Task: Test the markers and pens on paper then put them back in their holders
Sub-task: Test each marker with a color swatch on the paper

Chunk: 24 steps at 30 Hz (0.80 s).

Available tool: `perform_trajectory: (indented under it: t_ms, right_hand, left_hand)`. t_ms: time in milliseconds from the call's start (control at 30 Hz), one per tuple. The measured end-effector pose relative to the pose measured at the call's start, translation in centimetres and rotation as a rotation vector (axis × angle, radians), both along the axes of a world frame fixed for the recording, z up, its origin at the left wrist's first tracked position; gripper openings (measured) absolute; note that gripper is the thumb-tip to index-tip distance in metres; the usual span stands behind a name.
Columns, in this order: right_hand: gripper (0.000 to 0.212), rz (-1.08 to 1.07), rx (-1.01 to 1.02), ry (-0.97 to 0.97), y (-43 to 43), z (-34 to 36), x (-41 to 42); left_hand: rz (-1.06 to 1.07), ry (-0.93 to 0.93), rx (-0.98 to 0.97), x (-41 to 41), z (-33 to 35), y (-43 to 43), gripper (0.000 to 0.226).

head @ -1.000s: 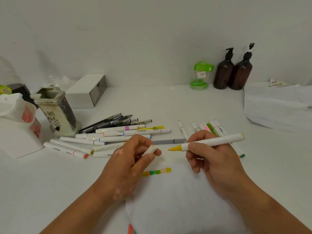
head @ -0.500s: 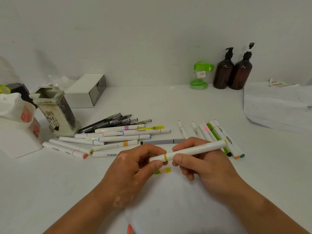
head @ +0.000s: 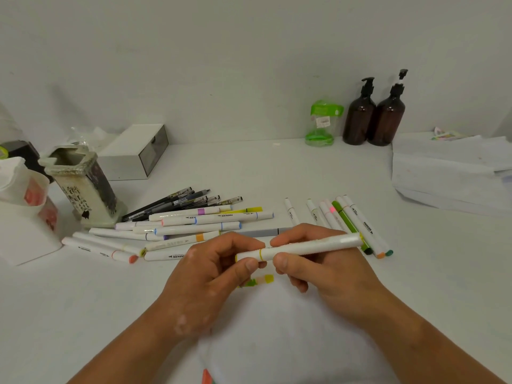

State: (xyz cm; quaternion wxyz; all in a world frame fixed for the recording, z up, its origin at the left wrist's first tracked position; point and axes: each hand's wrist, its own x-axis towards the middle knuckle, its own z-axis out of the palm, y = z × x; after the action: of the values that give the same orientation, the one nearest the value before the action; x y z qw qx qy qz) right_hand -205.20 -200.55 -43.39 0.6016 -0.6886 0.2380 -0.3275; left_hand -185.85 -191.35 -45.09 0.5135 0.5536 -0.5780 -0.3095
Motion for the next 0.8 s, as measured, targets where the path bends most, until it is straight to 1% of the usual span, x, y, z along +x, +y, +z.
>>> perform_trajectory:
  t_ms: [33, 133, 167, 200, 233, 267, 333, 367, 433, 500, 533, 600, 667, 700, 767, 800]
  right_hand:
    - [0.020, 0.040, 0.032, -0.031, -0.4, 0.1, -0.3]
    - [0.070, 0.217, 0.277, -0.132, -1.5, 0.5, -1.4]
    - [0.080, 0.261, 0.335, -0.121, -1.7, 0.6, -1.7]
    - [0.082, 0.290, 0.374, -0.079, -1.8, 0.6, -1.8]
    - [0.075, 0.292, 0.384, -0.008, -1.8, 0.6, -1.8]
    - [0.061, 0.272, 0.345, 0.085, -1.7, 0.6, -1.7]
    - [0.030, 0.230, 0.179, 0.261, -1.3, 0.5, -1.5]
    - [0.020, 0.214, 0.107, 0.319, -1.2, 0.5, -1.4]
    - [0.016, 0.175, 0.013, 0.383, -0.9, 0.4, -1.3]
    - [0.016, 0.080, -0.056, 0.389, -1.0, 0.3, -1.2]
    - [0.014, -0.019, -0.099, 0.372, -1.3, 0.4, -1.3]
    - [0.007, -0.300, -0.223, 0.363, -2.5, 0.2, -1.7]
    - [0.010, -0.549, -0.348, 0.462, -3.8, 0.0, -2.3]
    - [0.009, -0.615, -0.389, 0.539, -4.3, -0.3, -2.5]
    - [0.007, -0.661, -0.432, 0.669, -5.0, -0.8, -2.3]
    - [0.011, -0.660, -0.447, 0.720, -5.2, -1.1, -2.1]
  left_hand:
    - [0.020, 0.013, 0.004, 0.2, 0.0, -0.1, 0.013]
    - [0.109, 0.001, 0.032, 1.2, -0.1, -0.3, 0.014]
    - [0.140, -0.005, 0.049, 1.6, -0.2, -0.3, 0.015]
    - [0.162, 0.001, 0.065, 1.9, -0.2, -0.3, 0.017]
    - [0.172, 0.020, 0.076, 2.1, -0.2, -0.3, 0.018]
    - [0.173, 0.034, 0.086, 2.1, -0.3, -0.3, 0.018]
    - [0.163, 0.008, 0.104, 1.9, -0.4, -0.3, 0.021]
    - [0.154, -0.010, 0.107, 1.6, -0.5, -0.3, 0.023]
    - [0.137, -0.004, 0.098, 1.0, -0.6, -0.4, 0.032]
    - [0.146, 0.038, 0.095, 0.7, -0.6, -0.5, 0.036]
    - [0.155, 0.045, 0.094, 0.7, -0.5, -0.4, 0.035]
    - [0.173, 0.019, 0.094, 1.0, -0.5, -0.4, 0.027]
    - [0.184, -0.013, 0.097, 1.2, -0.6, -0.4, 0.020]
    - [0.188, -0.019, 0.096, 1.1, -0.7, -0.3, 0.017]
    - [0.187, -0.029, 0.092, 0.9, -0.7, -0.3, 0.013]
    - [0.181, -0.041, 0.091, 0.8, -0.7, -0.3, 0.011]
